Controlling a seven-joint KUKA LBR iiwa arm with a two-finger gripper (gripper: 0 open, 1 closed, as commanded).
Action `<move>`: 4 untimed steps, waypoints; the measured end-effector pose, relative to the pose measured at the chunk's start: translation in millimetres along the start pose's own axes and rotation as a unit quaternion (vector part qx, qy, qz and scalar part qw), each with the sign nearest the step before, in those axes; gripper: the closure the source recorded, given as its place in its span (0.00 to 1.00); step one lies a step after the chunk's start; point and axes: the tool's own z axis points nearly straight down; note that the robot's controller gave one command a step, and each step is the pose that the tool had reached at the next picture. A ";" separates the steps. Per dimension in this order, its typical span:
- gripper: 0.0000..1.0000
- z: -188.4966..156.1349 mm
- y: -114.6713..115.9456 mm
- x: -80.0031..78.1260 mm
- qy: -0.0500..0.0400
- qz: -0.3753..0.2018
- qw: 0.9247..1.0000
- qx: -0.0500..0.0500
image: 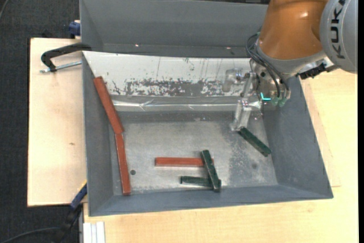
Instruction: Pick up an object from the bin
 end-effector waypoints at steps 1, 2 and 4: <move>1.00 -4.9 -0.1 -1.5 -0.004 0.000 1.000 0.000; 0.00 -4.9 -0.1 -1.5 -0.004 0.000 1.000 0.000; 0.00 141.9 51.0 84.6 -0.009 -0.125 0.992 0.001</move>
Offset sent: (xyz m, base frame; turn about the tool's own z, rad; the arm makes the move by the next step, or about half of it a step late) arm 0.0000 0.0000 0.0000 0.0000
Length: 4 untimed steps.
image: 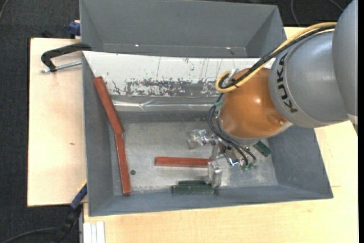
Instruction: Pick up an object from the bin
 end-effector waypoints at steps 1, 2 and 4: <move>1.00 1.3 -0.4 1.4 0.004 0.001 1.000 -0.001; 0.00 -0.6 -0.8 -1.7 -0.001 0.001 1.000 0.000; 1.00 -102.5 16.7 -10.4 -0.001 -0.031 1.000 0.000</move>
Offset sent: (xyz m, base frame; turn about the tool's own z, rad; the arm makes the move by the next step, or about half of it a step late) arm 0.0000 0.0000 0.0000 0.0000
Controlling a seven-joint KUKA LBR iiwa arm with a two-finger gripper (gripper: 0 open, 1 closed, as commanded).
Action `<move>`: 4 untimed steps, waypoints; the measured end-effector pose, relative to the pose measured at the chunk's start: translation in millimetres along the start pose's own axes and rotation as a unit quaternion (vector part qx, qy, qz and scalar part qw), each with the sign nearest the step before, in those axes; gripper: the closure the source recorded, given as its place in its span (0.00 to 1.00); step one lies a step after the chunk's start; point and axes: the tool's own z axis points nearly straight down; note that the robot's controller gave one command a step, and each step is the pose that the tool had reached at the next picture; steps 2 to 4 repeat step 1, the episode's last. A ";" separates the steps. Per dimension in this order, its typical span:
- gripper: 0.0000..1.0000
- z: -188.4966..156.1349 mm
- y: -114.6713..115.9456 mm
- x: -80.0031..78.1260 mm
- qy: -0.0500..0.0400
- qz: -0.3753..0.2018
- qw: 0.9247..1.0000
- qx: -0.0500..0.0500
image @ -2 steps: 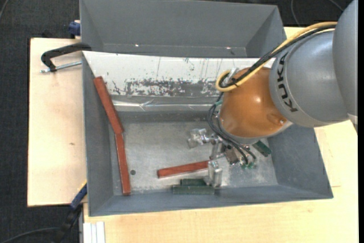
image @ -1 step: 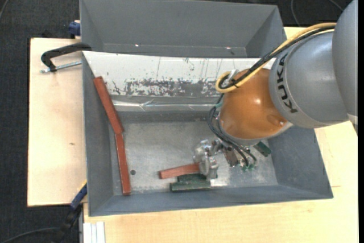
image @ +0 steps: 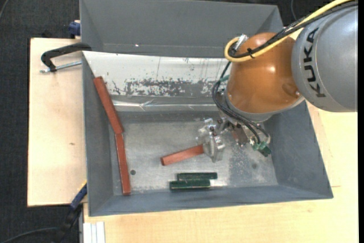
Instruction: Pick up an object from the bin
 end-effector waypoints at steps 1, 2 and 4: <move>1.00 -42.7 -10.5 -5.0 0.001 -0.007 1.000 0.000; 1.00 -42.7 -10.5 -5.0 0.001 -0.007 1.000 0.000; 1.00 -42.7 -10.5 -5.0 0.001 -0.007 1.000 0.000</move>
Offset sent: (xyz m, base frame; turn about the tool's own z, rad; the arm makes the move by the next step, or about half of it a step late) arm 0.0051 -0.0091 0.0391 -0.0162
